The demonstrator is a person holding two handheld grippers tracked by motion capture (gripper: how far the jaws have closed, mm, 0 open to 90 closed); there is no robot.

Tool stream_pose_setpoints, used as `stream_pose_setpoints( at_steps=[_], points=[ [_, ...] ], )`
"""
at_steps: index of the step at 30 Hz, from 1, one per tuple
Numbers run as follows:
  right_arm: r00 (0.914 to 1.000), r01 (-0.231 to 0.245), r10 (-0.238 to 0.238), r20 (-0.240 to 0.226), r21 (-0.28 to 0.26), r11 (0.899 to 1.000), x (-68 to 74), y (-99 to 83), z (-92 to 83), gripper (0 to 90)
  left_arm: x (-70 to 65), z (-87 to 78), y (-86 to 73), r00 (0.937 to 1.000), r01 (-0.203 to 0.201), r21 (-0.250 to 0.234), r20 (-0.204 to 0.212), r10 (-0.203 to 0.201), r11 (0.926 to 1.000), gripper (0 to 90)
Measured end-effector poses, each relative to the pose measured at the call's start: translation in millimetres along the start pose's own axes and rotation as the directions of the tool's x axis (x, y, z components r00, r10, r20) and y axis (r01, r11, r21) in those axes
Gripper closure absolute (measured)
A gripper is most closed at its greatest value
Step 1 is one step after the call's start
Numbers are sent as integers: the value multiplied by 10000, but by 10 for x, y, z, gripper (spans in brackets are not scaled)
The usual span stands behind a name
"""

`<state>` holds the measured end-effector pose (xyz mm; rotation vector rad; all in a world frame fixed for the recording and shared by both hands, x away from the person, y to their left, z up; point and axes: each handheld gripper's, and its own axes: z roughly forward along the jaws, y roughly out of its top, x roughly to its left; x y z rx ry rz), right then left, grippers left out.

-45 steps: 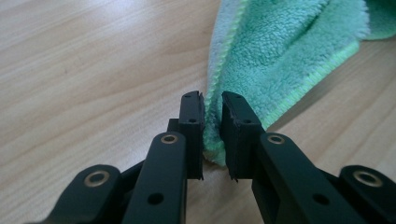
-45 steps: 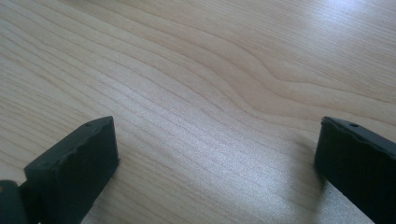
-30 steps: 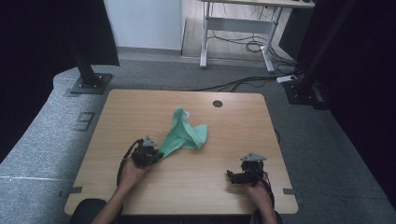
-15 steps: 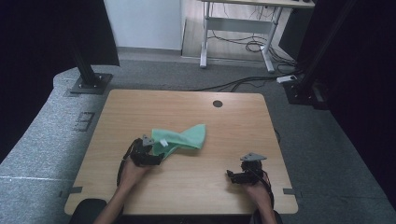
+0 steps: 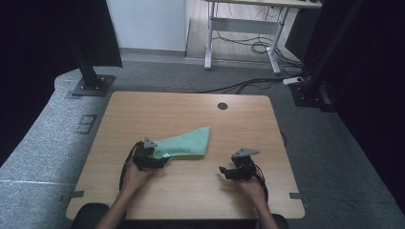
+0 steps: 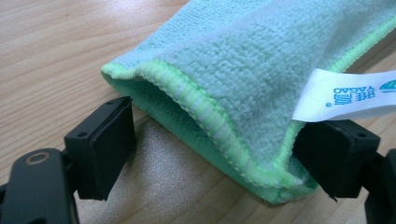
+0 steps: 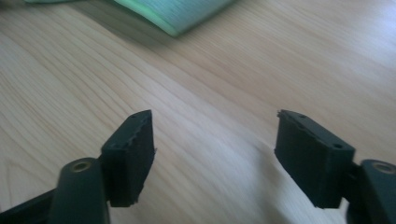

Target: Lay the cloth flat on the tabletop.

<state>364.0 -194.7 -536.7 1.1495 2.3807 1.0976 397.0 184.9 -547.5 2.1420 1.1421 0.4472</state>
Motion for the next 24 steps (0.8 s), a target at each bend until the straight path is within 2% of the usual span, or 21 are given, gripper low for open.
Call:
stream_pose_setpoints(
  at_steps=[6, 9, 11, 15, 16, 18, 19, 21, 22, 24],
  points=[
    [9971, 659, -659, -377, -6, 9978, 99, 250, 231, 361, -2, -1, -2, 10000, 21, -9, -2, -21, 10000, 160],
    [9961, 729, -724, -509, 89, 9973, 129, 386, 420, 377, -5, -3, -3, 10000, 31, -3, -24, -31, 10000, 162],
    [9959, 741, -735, -535, 92, 9972, 136, 408, 455, 380, -6, -3, -3, 10000, 37, -3, -28, -37, 10000, 163],
    [9937, 1032, -1013, -482, 382, 9939, 180, 499, 651, 423, -11, -6, -6, 10000, 44, -24, -22, -44, 10000, 168],
    [9938, 1036, -1017, -458, 421, 9937, 187, 512, 691, 454, -13, -9, -7, 10000, 25, -30, -2, -25, 10000, 174],
    [9937, 1052, -1038, -422, 344, 9939, 195, 547, 726, 642, -17, -12, -9, 10000, 17, -50, 11, -17, 10000, 188],
    [9941, 990, -972, -472, 377, 9944, 198, 560, 723, 689, -18, -13, -11, 10000, 16, -56, 11, -16, 10000, 190],
    [9950, 945, -937, -360, 222, 9953, 208, 594, 677, 785, -20, -14, -12, 10000, 10, -70, 24, -10, 10000, 194],
    [9951, 945, -945, -290, 4, 9955, 204, 632, 598, 833, -21, -15, -12, 10000, 1, -77, 28, -1, 10000, 202],
    [9952, 938, -941, -261, -133, 9955, 200, 659, 540, 847, -27, -20, -15, 10000, -51, -93, 70, 51, 9999, 213]
  ],
)
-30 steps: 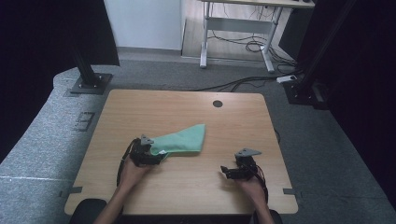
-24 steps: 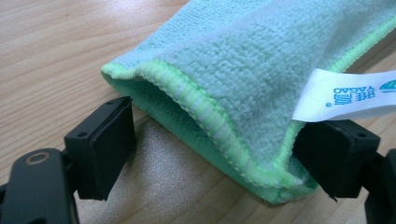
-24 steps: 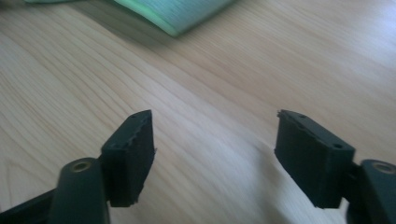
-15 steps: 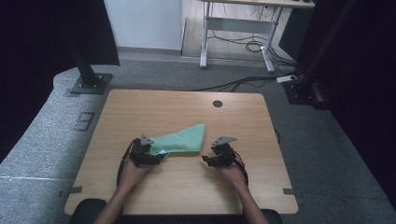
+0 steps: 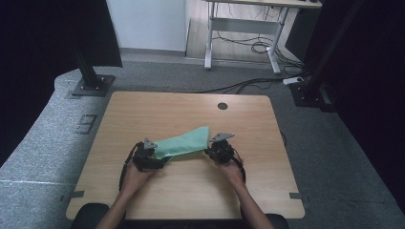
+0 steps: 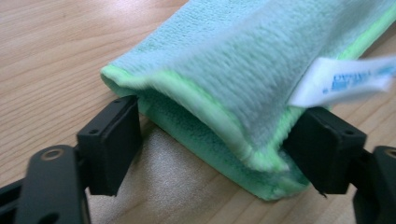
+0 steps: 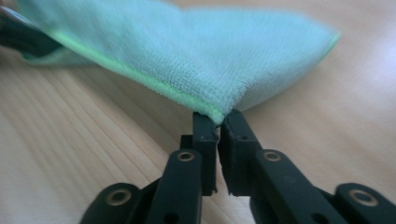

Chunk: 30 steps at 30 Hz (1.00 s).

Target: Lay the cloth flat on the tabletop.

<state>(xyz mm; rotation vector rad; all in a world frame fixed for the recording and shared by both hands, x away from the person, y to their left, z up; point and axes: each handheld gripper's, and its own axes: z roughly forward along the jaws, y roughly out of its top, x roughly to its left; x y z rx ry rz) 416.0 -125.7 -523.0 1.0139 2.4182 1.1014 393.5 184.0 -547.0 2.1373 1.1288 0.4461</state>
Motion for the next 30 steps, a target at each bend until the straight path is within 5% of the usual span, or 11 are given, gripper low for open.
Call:
stream_pose_setpoints(
  at_steps=[7, 12, 15, 16, 20, 24, 30],
  points=[
    [9987, 378, -360, 356, -506, 9980, -49, 312, -560, 867, -100, -9, -11, 9974, -505, 0, 512, 504, 9987, 218],
    [9967, 210, -150, 797, -750, 9970, -175, 472, -754, 853, -199, -5, -14, 9924, -863, -47, 873, 864, 9963, 218],
    [9939, -290, 342, 1049, -504, 9983, -352, 515, -710, 746, -219, -5, -15, 9911, -928, -53, 953, 929, 9957, 217],
    [9903, -549, 560, 1272, -120, 9984, -462, 476, -603, 639, -220, -7, -16, 9906, -954, -43, 977, 953, 9954, 217],
    [9851, -937, 872, 1480, 375, 9949, -576, 337, -456, 546, -230, -13, -22, 9890, -1030, -45, 1061, 1029, 9947, 214],
    [9880, -957, 910, 1244, 317, 9949, -538, 176, -469, 514, -213, -14, 28, 9878, -1104, 28, 1104, 1094, 9939, 225],
    [9913, -739, 655, 1138, 713, 9947, -453, -60, -468, 384, -133, 23, 98, 9954, -916, 13, 268, 916, 9958, 172]
  ],
)
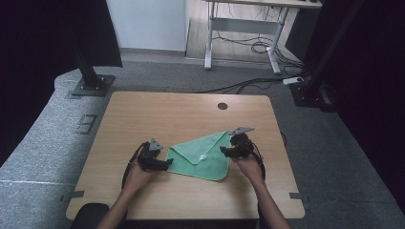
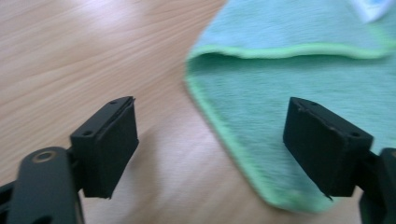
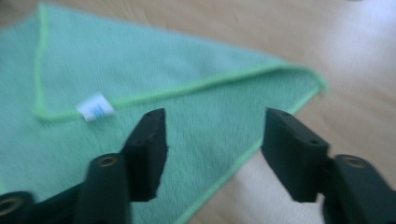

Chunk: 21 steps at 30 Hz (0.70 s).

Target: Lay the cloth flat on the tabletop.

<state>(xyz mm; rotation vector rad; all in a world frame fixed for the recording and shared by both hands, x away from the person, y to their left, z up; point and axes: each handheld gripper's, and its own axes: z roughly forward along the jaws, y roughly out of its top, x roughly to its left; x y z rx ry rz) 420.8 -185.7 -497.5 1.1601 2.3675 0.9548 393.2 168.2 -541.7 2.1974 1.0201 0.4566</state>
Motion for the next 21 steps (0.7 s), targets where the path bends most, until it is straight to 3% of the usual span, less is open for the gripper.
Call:
stream_pose_setpoints(
  at_steps=[1, 4, 8, 16, 17, 21],
  points=[
    [9999, 78, -79, 139, 90, 9999, 24, -71, 31, 341, 13, 20, -12, 9999, 34, 100, -150, -33, 9999, 160],
    [9995, -90, 83, 309, 249, 9996, 63, -249, 108, 249, 33, 28, -38, 9996, 291, 91, -21, -291, 9995, 148],
    [9970, -311, 284, 723, 367, 9988, 107, -466, 148, 178, -54, 1, -28, 9996, -135, 220, -241, 141, 9997, 150],
    [9912, -600, 567, 1193, 248, 9979, 38, -625, 51, 147, -300, -81, -105, 9989, -227, 363, 413, 212, 9991, 150],
    [9881, -854, 820, 1305, 204, 9961, -10, -655, 31, 146, -344, -86, -107, 9982, -319, 386, 528, 298, 9987, 150],
    [9848, -1099, 1071, 1369, 129, 9939, -66, -685, 17, 143, -468, -96, -71, 9935, -860, 470, 783, 821, 9952, 163]
  ],
)
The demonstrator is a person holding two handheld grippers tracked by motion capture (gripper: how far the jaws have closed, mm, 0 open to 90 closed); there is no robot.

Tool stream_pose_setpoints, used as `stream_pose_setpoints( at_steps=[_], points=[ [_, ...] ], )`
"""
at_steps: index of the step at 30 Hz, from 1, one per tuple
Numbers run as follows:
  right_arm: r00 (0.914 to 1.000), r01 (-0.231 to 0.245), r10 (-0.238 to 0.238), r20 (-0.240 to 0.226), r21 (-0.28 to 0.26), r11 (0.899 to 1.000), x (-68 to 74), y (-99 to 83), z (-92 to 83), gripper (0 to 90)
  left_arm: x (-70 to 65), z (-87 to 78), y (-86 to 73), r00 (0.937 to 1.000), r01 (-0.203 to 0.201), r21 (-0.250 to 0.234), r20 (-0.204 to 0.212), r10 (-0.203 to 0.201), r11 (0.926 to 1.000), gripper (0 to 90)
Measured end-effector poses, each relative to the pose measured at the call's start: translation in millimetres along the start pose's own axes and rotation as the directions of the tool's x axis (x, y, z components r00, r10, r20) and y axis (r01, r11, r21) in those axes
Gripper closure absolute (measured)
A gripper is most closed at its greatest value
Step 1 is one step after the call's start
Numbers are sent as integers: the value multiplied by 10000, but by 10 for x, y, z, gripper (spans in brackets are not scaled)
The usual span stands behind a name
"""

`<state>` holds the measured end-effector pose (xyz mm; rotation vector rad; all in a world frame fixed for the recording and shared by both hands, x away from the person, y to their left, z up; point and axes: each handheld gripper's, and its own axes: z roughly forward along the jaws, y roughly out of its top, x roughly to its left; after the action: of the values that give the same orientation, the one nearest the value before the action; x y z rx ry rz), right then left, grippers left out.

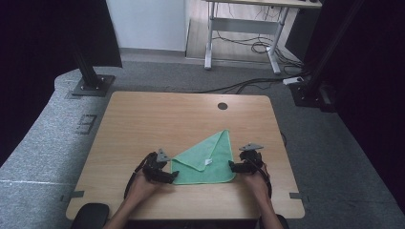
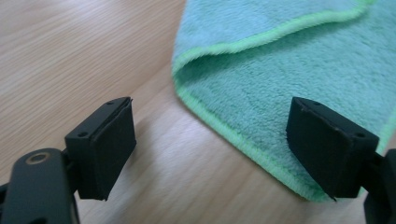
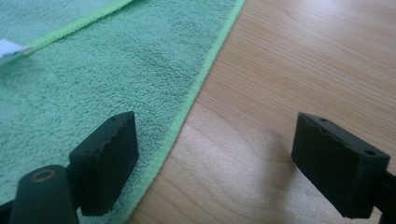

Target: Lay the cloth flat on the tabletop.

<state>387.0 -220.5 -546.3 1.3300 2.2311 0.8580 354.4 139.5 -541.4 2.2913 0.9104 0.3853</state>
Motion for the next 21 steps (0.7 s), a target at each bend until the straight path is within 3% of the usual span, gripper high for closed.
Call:
stream_pose_setpoints(
  at_steps=[3, 7, 13, 21],
  points=[
    [9992, -356, 354, -200, -109, 9993, -42, -26, 13, 133, -30, -16, 68, 9996, -253, -176, 82, 254, 9995, 185],
    [9989, -436, 429, -200, -358, 9984, -43, -59, 19, 126, -79, -42, 215, 9957, -414, -589, 807, 461, 9974, 283],
    [9988, -427, 411, -252, -646, 9970, -50, -95, 23, 115, -253, 68, 489, 9777, -1025, -907, 1743, 1171, 9906, 426],
    [9989, -395, 373, -292, -775, 9962, -58, -109, 28, 110, -516, 385, 729, 9524, -1755, -493, 2443, 1823, 9832, 581]
  ],
)
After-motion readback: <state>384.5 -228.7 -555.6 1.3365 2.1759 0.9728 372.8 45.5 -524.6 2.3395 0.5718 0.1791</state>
